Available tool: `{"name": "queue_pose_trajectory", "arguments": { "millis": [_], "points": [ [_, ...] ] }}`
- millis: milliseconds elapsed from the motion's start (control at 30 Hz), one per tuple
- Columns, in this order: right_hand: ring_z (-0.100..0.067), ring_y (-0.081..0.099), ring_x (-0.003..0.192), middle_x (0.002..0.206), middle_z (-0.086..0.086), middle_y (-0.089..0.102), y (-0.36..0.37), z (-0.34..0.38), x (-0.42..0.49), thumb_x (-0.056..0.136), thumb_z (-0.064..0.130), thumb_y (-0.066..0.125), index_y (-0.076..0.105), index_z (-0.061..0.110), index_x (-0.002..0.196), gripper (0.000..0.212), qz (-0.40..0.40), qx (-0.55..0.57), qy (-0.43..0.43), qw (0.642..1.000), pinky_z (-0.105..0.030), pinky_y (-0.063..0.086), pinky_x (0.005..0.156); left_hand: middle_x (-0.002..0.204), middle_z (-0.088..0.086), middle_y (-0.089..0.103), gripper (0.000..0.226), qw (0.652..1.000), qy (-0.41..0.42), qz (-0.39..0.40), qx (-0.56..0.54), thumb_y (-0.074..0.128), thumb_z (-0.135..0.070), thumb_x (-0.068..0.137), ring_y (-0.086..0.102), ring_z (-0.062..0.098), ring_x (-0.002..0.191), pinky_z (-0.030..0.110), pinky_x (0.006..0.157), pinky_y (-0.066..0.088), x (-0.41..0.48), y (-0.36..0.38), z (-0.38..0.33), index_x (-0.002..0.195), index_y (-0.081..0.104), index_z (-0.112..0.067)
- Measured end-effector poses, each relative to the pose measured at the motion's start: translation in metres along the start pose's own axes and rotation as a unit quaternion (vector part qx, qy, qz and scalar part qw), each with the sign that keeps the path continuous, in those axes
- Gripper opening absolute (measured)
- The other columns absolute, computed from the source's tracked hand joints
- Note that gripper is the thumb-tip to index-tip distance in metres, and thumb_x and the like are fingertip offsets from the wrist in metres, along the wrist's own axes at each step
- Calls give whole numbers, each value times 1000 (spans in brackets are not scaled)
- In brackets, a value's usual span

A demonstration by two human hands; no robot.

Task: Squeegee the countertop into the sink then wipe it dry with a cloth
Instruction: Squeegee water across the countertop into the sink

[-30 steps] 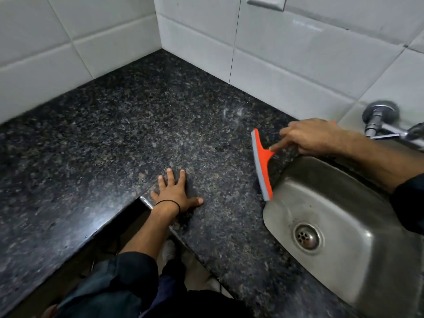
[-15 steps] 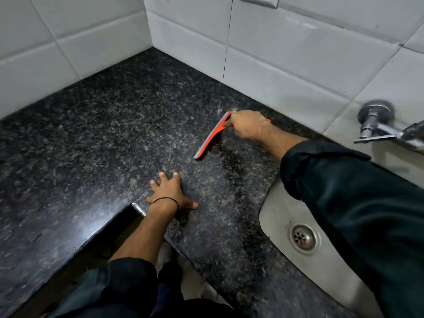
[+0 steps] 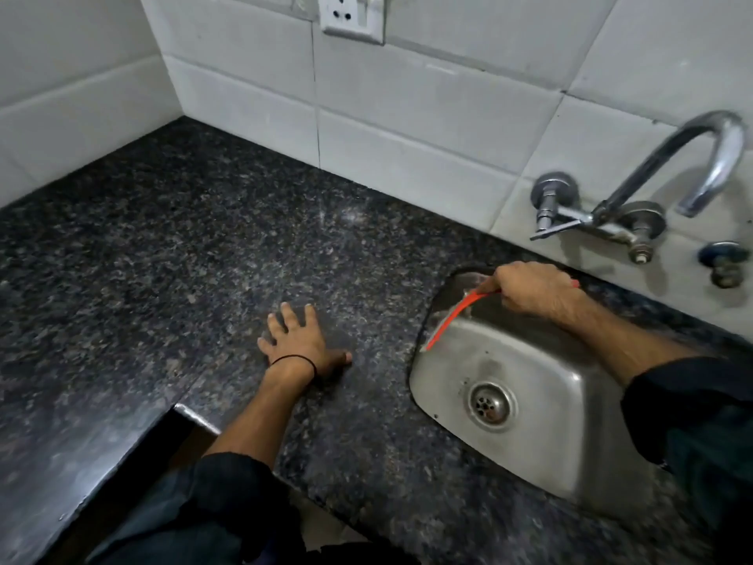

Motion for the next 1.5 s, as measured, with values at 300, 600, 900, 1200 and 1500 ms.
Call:
{"name": "queue_pose_trajectory", "arguments": {
  "millis": [300, 600, 900, 1200, 1500],
  "points": [
    [-26, 64, 114, 124, 4, 67, -29, 35, 55, 75, 14, 57, 60, 42, 126, 58, -76, 161, -55, 982, -39, 53, 93, 161, 7, -19, 125, 999, 9, 33, 7, 78, -58, 68, -11, 38, 148, 71, 109, 17, 9, 9, -25, 154, -6, -24],
    [-35, 53, 116, 123, -13, 57, -71, 119, 172, 89, 11, 48, 62, 24, 128, 43, -111, 138, -60, 982, -45, 49, 91, 162, 6, -15, 126, 1000, 11, 12, -20, 84, -51, 64, -10, 37, 148, 74, 108, 17, 18, 11, -23, 155, 0, -24],
    [-37, 59, 119, 131, -19, 60, -42, 101, 144, 92, 12, 51, 57, 11, 131, 39, -50, 95, -3, 994, -46, 47, 97, 162, 9, -15, 127, 999, -2, 24, -22, 87, -45, 63, -9, 41, 148, 76, 106, 16, 21, 7, -29, 154, 2, -21],
    [-28, 58, 122, 140, 0, 56, 4, 38, 8, 90, 22, 50, 47, 53, 137, 56, 32, 20, -62, 997, -38, 47, 95, 162, 1, -18, 123, 999, 40, -5, -24, 76, -64, 66, -11, 32, 149, 67, 113, 14, 10, 14, -12, 155, -2, -30],
    [-26, 61, 118, 139, 8, 57, 4, 38, -33, 86, 23, 51, 41, 67, 130, 64, -27, 14, -94, 995, -36, 50, 90, 160, 13, 23, 66, 974, 112, -136, -143, 61, -31, 91, 26, 28, 146, 38, 117, 26, -10, -2, 33, 148, 34, -12]
  ]
}}
Point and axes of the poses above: each hand's wrist, its own x-axis towards the middle knuckle, its own y-axis out of the palm, z = x × y, the point moved 3 cm from there along x, towards the middle knuckle
